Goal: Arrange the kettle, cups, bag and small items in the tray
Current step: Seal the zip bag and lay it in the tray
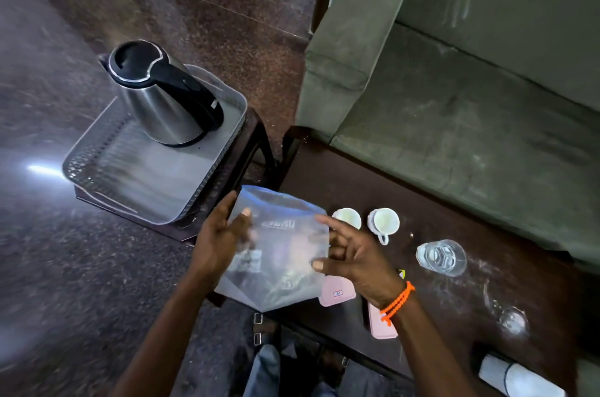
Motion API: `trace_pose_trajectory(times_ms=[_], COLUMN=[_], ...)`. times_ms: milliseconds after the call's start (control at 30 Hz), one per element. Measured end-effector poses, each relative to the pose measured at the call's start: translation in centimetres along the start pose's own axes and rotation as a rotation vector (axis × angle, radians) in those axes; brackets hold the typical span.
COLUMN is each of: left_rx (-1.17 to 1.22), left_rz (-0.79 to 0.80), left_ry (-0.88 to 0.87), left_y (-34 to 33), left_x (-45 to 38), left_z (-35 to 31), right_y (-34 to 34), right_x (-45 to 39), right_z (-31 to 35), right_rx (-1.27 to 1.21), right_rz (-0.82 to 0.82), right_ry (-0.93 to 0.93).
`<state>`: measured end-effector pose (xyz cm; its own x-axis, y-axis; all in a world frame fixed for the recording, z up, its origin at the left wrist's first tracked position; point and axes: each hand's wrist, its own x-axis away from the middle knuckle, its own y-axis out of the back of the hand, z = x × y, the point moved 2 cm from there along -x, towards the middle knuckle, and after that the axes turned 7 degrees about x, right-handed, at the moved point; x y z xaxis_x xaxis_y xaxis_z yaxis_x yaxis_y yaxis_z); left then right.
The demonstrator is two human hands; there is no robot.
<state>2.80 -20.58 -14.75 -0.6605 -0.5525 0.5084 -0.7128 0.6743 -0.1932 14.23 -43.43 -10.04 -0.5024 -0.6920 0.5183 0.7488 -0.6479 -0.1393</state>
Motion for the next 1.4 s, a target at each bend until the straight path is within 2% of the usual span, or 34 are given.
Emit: trace_pose_trajectory(times_ms=[100,200,300,367,400,433,467,533,600,700,767,833,900,967,1033,1133,1333,1400], left_rx=[-0.098,-0.14,-0.144,-0.053,0.071,0.232,0.41,0.743,0.921,0.795,0.702,0.641,0.559,0.478,0.423,0.405,0.419,0.4], left_rz=[-0.085,-0.154,-0.209,-0.378,-0.47,-0.533,-0.53,-0.372,-0.14,0.057,0.009,-0.077,-0.078,-0.048,-0.017,-0.003,-0.147,-0.141], left_ry=[-0.161,-0.312,-0.32,-0.237,-0.149,-0.009,0.165,0.394,0.416,0.322,0.247,0.211,0.178,0.147,0.114,0.067,-0.017,-0.031], left_y=[1.2,2.4,2.8,3.2,3.3,3.3,2.9,1.5,-0.2,-1.8,-1.5,-0.4,1.0,2.8,4.8,7.3,13.5,15.1], left_x=[-0.1,-0.1,0.3,0.9,1.3,1.7,2.1,3.1,4.0,4.0,2.8,1.2,0.0,-1.0,-1.8,-2.9,-5.3,-6.0], left_z=[-0.5,-1.9,-2.9,-2.9,-2.6,-2.2,-1.6,-0.2,0.8,0.7,0.6,0.2,-0.9,-2.3,-3.8,-5.6,-7.9,-8.4], right_y=[-0.6,-0.8,-1.7,-2.4,-2.8,-3.2,-3.6,-4.8,-6.1,-7.4,-7.8,-7.6,-7.0,-6.6,-6.9,-9.4,-15.7,-17.3], right_x=[-1.3,-2.5,-3.3,-3.7,-3.7,-3.7,-3.7,-3.5,-3.1,-3.0,-3.2,-3.8,-5.3,-8.2,-11.4,-15.3,-20.3,-21.4], right_z=[1.3,3.0,4.2,4.8,5.0,5.1,5.0,4.4,3.4,2.0,1.4,1.6,2.8,4.0,5.3,7.1,8.9,9.2], right_rx=[0.106,0.385,0.646,0.747,0.808,0.868,0.925,1.034,1.133,1.243,1.191,0.922,0.567,0.299,0.165,0.125,-0.003,0.015], right_rz=[-0.145,-0.242,-0.349,-0.417,-0.455,-0.494,-0.536,-0.611,-0.617,-0.453,-0.319,-0.331,-0.449,-0.433,-0.228,0.064,0.375,0.475], right_ry=[0.036,0.152,0.32,0.458,0.537,0.61,0.666,0.726,0.77,0.846,0.813,0.652,0.421,0.204,0.083,0.055,-0.049,-0.092])
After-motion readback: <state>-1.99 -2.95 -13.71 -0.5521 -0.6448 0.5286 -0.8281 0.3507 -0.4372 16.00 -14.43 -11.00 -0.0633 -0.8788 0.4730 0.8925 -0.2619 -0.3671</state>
